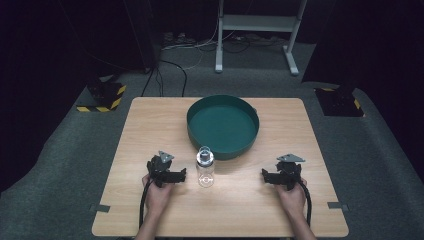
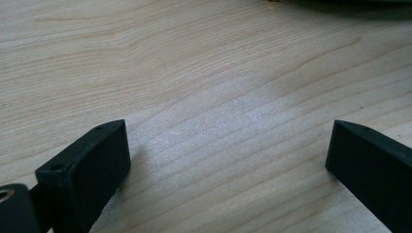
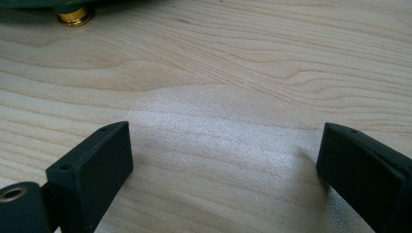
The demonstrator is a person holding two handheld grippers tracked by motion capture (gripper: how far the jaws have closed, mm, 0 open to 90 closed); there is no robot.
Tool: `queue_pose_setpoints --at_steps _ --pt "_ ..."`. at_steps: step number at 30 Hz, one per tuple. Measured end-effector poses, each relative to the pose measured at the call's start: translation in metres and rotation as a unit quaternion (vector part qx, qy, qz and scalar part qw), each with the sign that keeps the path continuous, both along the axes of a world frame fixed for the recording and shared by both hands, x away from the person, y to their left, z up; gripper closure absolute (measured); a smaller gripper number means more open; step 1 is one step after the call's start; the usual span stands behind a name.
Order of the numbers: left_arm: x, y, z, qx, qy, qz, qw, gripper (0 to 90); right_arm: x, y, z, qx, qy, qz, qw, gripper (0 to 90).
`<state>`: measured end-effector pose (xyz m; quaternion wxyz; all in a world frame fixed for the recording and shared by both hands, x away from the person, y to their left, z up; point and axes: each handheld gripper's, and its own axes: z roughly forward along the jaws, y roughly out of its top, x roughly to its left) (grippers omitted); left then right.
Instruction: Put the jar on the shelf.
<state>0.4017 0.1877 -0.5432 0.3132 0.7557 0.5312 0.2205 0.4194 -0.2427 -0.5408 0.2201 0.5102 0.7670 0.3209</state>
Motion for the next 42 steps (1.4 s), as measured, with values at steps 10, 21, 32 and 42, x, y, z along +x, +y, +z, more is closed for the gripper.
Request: queue_pose_setpoints --at_steps 10,21,32,42 --pt "0.000 0.000 0.000 0.000 0.000 0.000 1.0000 2.2 0.000 0.000 0.000 0.000 0.000 0.000 1.0000 5.4" --pt "-0.014 0.006 0.010 0.003 -0.009 0.000 1.0000 1.5 0.000 0.000 0.000 0.001 0.001 -0.001 1.0000 5.4" --pt "-0.033 0.009 0.018 0.011 -0.018 0.001 0.9998 0.5 0.000 0.000 0.000 0.001 0.001 -0.001 1.0000 5.4" --pt "-0.053 0.005 0.024 -0.017 -0.027 -0.030 0.9990 0.7 0.000 0.000 0.000 0.001 0.001 -0.002 1.0000 5.4"
